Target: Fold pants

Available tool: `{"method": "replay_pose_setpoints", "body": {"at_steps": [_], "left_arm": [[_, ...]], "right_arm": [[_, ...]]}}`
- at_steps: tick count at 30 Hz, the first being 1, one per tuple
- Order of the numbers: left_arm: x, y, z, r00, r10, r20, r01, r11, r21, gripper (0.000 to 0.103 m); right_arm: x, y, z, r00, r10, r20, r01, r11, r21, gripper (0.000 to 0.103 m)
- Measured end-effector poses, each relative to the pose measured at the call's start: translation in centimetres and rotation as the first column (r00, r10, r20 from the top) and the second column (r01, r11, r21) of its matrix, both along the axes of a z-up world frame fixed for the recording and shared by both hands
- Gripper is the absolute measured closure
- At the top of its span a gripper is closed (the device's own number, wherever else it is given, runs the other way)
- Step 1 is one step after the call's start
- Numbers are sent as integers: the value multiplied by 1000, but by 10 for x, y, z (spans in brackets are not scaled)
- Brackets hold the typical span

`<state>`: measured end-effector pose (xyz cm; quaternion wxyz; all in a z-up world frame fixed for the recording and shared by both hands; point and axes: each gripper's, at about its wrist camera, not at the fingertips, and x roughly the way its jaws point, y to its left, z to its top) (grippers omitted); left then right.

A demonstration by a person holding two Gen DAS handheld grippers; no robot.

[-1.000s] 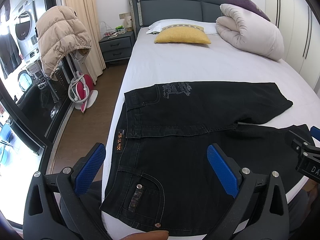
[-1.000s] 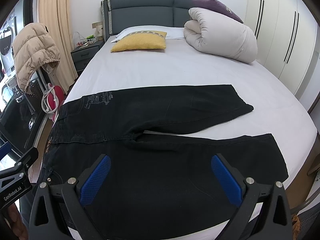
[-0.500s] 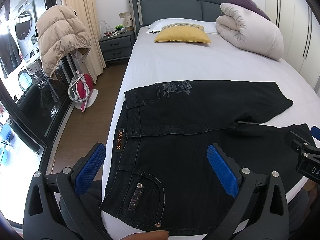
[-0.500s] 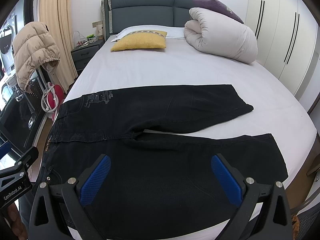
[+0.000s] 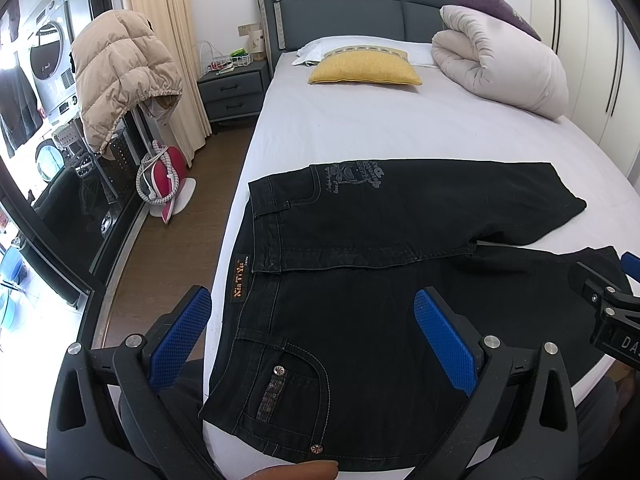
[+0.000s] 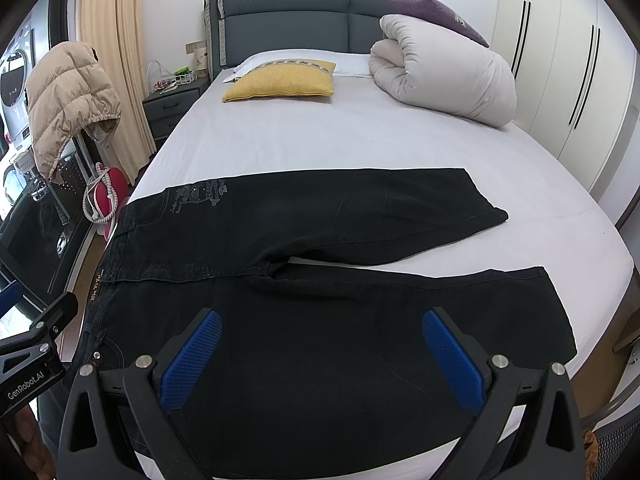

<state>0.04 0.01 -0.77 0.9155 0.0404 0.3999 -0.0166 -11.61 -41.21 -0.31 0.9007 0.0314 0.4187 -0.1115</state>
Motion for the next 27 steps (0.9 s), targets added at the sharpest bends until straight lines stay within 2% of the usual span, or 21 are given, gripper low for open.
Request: {"method": "replay_pose_setpoints", "body": {"at_steps": [17,22,27], "left_arm": [[1,1,-4,1000,7,2,-7,1000,9,0],[0,-4,-9,999,-21,25,20,998,52,0],[4,-11,-11,994,-80,79,67,986,153,0]], "right_arm": [[-1,3,-2,1000,1,-2,-1,1000,0,0],[0,4,-6,1000,6,-11,-6,1000,2,0],[8,3,-11,999,18,-27,-18,1000,10,0]]}}
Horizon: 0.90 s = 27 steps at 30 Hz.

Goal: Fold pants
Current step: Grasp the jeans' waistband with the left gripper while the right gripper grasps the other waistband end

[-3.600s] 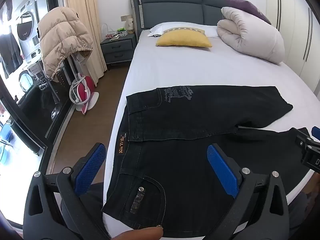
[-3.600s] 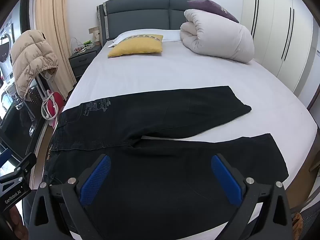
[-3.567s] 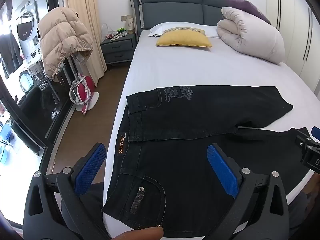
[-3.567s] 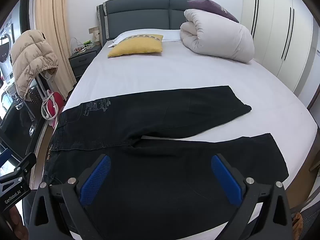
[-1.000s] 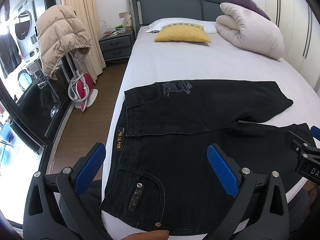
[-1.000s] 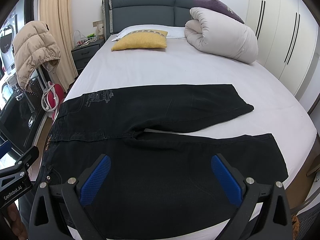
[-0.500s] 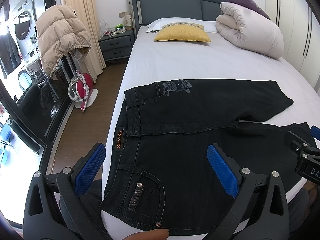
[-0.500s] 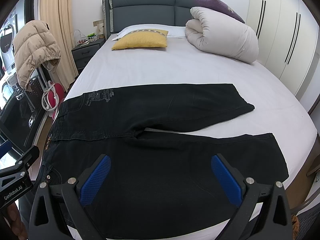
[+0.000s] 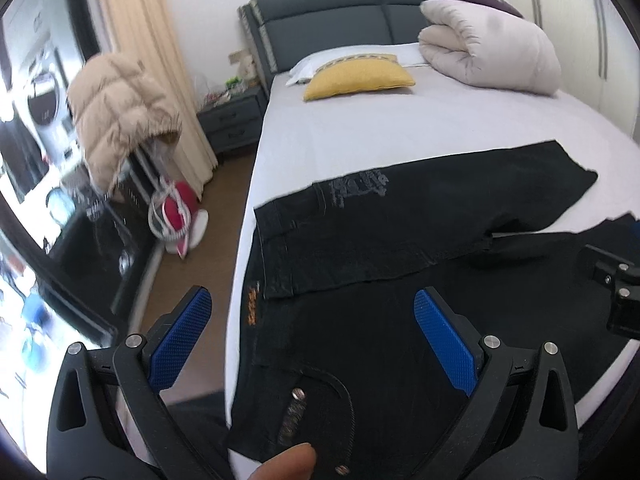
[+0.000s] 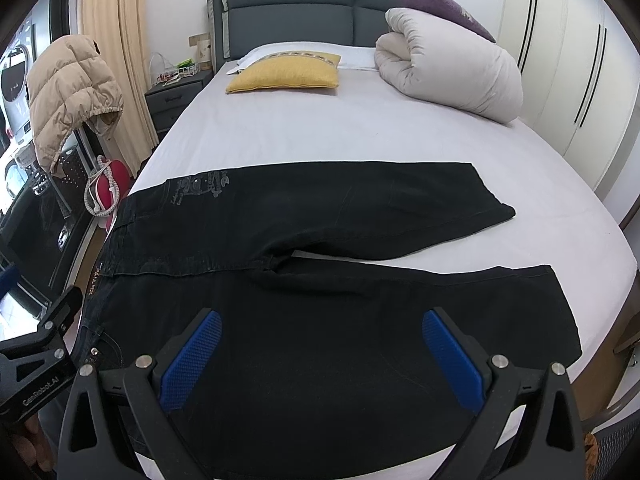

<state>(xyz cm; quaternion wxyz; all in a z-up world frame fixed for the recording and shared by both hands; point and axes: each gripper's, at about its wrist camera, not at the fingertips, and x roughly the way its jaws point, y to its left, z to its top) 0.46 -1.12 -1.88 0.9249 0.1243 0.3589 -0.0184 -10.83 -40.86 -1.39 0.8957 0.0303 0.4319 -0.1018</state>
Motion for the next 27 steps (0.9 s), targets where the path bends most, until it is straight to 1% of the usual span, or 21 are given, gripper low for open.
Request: {"method": "replay_pose_setpoints", "body": {"at_steps": [1,6,10,13,14,16,18,19,20,22,23,24,25,26,27], "left_arm": [[3,0,-1,1000,-13,7,13,1000,14,0],[28,-1,-5,998,-62,9,61,998,30,0],[55,2,-15,996,-88,-4,88,994,58,0],[81,8,-26,999,-30,-43,34,995,90,0],[95,14,-32,995,2,-96,6,996,84,0],[115,22,-35,992,30,-123,-23,998,53,0],[145,29,-36,996,14,-84,-9,998,61,0],[157,30,-37,997,4,-81,2,997,73,0],[180,32,-41,995,-18,-98,26,997,75,0],[215,41,-46,990,-63,-123,69,997,40,0],[241,48,-50,985,-99,-142,103,994,22,0],[258,52,-53,980,-121,-158,123,992,8,0],[278,57,-58,972,-147,-186,147,989,-13,0],[303,62,-67,955,-187,-230,182,982,-42,0],[318,64,-74,941,-218,-260,209,976,-60,0]], "right_arm": [[2,-1,-1,1000,3,-3,-3,1000,7,0],[16,-9,-6,1000,27,0,-27,998,49,0],[33,-24,-6,997,69,36,-72,990,123,0],[50,-35,-6,991,116,71,-128,974,188,0],[57,-38,-5,987,137,79,-151,968,202,0],[74,-42,-4,978,188,91,-204,955,217,0],[92,-44,-3,965,242,97,-258,943,212,0],[102,-45,-3,959,268,94,-282,938,204,0],[112,-45,-4,949,302,90,-314,928,201,0],[130,-46,-6,928,364,78,-372,907,196,3],[139,-45,-7,915,396,71,-402,897,184,7],[151,-43,-9,897,438,57,-441,883,161,11],[158,-42,-11,888,458,46,-460,876,144,13],[167,-40,-14,876,482,29,-481,868,122,17],[175,-40,-18,865,502,14,-500,859,110,20]]}}
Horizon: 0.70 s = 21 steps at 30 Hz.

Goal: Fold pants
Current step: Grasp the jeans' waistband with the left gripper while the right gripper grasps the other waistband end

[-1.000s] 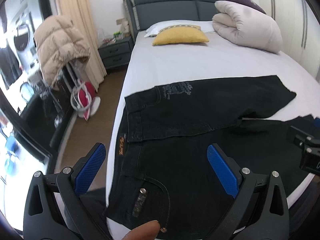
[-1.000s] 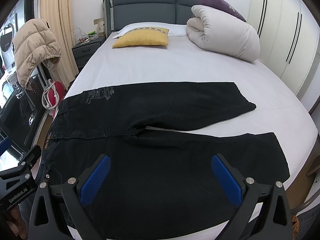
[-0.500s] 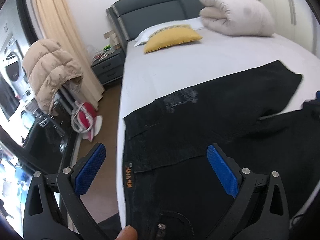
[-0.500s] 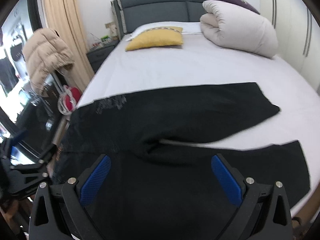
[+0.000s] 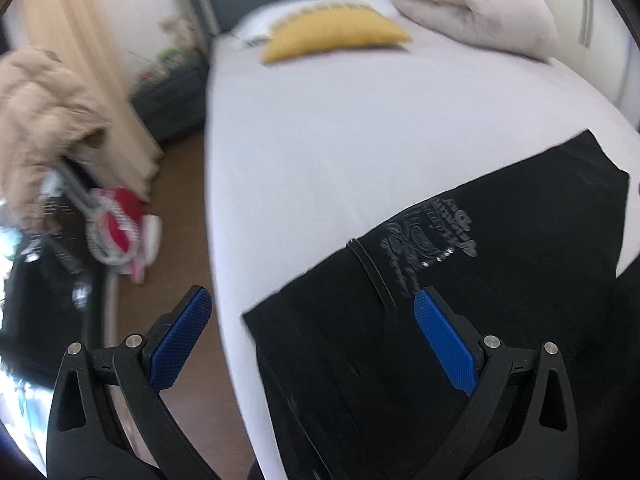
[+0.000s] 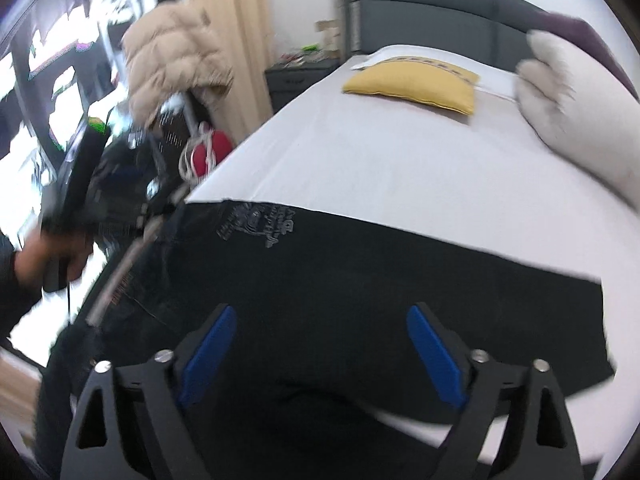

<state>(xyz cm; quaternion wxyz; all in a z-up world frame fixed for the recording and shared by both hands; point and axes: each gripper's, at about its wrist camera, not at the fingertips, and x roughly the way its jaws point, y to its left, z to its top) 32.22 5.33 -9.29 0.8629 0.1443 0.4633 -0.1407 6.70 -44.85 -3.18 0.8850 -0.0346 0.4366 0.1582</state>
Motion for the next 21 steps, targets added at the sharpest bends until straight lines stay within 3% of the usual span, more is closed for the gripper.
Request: {"method": "replay_pose_setpoints", "body": {"at_steps": [4,8,10,16,17,18,21], "left_arm": [[43,6,-32,988,-109,-111,108,994,-16,0],[78,8,-60,956,-194,-222,186,981,-54,1],[91,10,-74,940,-218,-263,210,976,-59,7],[117,7,-94,891,-283,-356,268,959,-91,47],[120,6,-95,886,-289,-363,274,957,-92,60],[121,5,-95,886,-289,-362,277,957,-85,77],[127,5,-95,899,-277,-339,274,960,-59,92]], "right_arm": [[31,1,-17,995,87,-37,-88,996,-29,22],[53,4,-30,984,165,-64,-166,986,-17,27],[65,7,-39,979,187,-81,-189,982,-22,32],[86,20,-51,962,254,-101,-258,966,-33,39],[89,24,-52,958,266,-103,-272,961,-45,39],[93,27,-53,955,277,-106,-283,958,-50,40],[103,37,-53,944,311,-108,-319,945,-69,43]]}}
